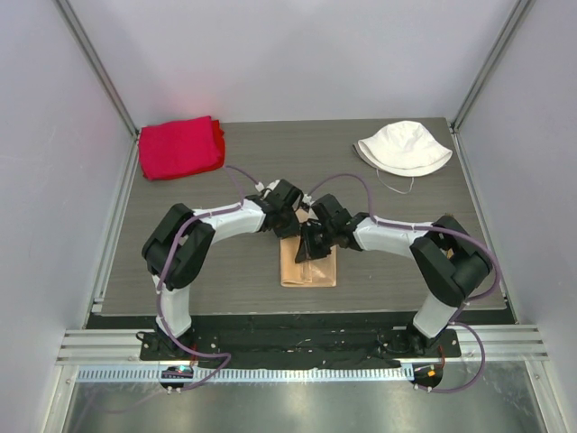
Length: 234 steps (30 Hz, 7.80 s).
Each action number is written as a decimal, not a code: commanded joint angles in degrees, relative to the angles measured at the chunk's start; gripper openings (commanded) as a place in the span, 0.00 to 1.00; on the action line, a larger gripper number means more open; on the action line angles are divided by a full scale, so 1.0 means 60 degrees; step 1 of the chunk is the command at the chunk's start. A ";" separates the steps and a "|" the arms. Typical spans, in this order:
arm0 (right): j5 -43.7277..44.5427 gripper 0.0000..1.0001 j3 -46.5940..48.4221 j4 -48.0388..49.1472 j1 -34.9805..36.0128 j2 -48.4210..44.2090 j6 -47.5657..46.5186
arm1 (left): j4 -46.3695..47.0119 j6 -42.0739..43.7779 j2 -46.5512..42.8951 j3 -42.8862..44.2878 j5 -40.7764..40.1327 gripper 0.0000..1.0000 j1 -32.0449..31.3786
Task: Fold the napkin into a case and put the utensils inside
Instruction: Fold the upper triangle-folded napkin at the center of the board.
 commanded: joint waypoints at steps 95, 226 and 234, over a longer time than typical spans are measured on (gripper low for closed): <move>-0.0009 0.01 -0.0652 0.0770 -0.0391 0.0809 0.0127 | 0.3036 0.5128 -0.0583 -0.0874 0.1508 0.07 0.2238; 0.0474 0.09 0.2500 -0.0915 -0.3599 0.1249 0.0053 | -0.1710 0.6578 0.1174 0.4340 -0.1568 0.37 -0.0473; -0.0008 0.07 0.2044 -0.0579 -0.3628 0.1086 0.0229 | -0.2867 0.6959 0.2492 0.6067 -0.2534 0.42 -0.0913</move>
